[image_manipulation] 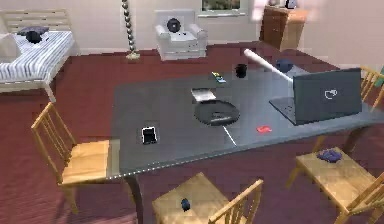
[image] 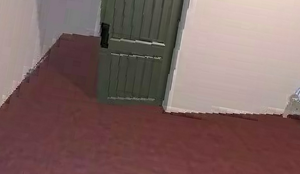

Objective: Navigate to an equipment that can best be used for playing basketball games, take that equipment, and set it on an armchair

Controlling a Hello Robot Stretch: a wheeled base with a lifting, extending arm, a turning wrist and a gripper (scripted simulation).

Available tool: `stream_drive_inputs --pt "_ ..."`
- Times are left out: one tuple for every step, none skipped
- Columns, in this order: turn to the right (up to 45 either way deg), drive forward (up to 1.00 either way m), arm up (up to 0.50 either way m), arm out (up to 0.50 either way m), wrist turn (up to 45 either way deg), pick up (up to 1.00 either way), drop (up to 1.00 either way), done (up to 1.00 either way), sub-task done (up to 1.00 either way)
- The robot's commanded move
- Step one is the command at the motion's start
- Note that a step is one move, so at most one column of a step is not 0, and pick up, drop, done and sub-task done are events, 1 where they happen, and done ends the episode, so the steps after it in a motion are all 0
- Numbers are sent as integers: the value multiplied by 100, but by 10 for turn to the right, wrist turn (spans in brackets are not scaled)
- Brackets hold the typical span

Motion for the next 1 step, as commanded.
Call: stream_drive_inputs --pt "-450 0 0 0 0 0 0 0 0"
